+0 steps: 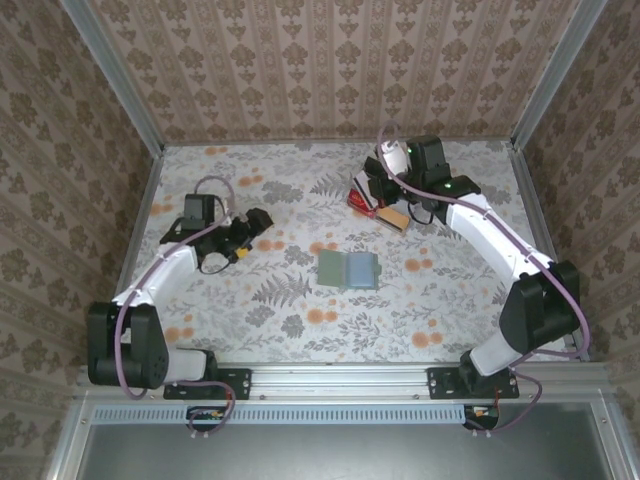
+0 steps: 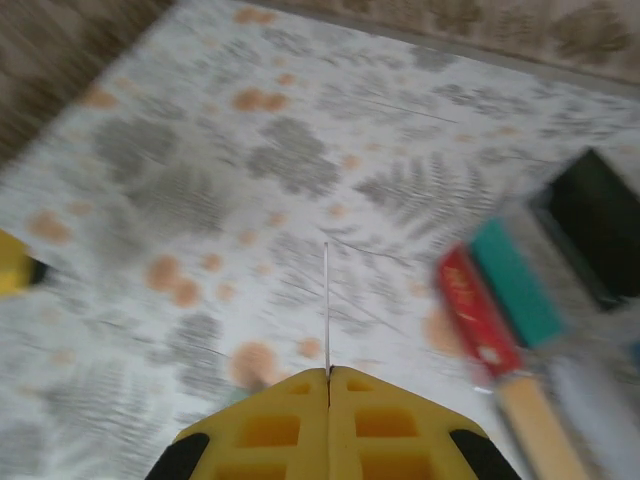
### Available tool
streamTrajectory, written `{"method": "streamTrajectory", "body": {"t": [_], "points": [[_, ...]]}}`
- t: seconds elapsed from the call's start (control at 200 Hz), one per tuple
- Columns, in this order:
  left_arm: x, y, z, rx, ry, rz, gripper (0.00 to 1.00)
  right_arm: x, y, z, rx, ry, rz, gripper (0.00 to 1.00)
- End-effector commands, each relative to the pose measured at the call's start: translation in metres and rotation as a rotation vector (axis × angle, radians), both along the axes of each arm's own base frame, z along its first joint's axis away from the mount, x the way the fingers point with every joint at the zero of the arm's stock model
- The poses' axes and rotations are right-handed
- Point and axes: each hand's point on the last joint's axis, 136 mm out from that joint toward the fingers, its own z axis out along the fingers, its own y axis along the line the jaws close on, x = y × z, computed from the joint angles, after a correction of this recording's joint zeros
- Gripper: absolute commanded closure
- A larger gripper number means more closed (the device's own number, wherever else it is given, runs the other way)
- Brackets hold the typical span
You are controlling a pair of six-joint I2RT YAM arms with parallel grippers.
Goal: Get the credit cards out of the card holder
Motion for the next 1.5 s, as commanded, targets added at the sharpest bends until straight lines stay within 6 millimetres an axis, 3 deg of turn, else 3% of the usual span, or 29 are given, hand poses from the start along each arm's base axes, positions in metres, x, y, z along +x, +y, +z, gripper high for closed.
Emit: {"method": "streamTrajectory", "body": {"t": [0.0, 0.24, 0.35, 0.755, 1.13, 1.315, 1.495], "points": [[-0.015, 0.017, -0.013, 0.072, 0.036, 0.005, 0.0, 0.006, -0.037, -0.031, -0.378, -0.04, 0.082, 1.0], [-0.02, 0.02, -0.017, 0.055, 0.05, 0.01, 0.0, 0.03, -0.066, -0.071, -0.561, 0.05, 0.168, 1.0], [-0.021, 0.019, -0.02, 0.047, 0.058, 0.007, 0.0, 0.035, -0.067, -0.085, -0.591, 0.072, 0.224, 1.0], [-0.02, 0.013, -0.027, 0.001, 0.079, -0.004, 0.0, 0.056, -0.073, -0.118, -0.648, 0.09, 0.27, 1.0], [-0.022, 0.01, -0.028, -0.021, 0.083, -0.007, 0.0, 0.058, -0.078, -0.134, -0.604, 0.14, 0.262, 1.0], [-0.023, 0.009, -0.028, -0.03, 0.083, -0.009, 0.0, 0.058, -0.078, -0.137, -0.588, 0.153, 0.254, 0.84], [-0.024, 0.009, -0.027, -0.033, 0.081, -0.011, 0.0, 0.061, -0.077, -0.128, -0.575, 0.125, 0.235, 0.69]]}}
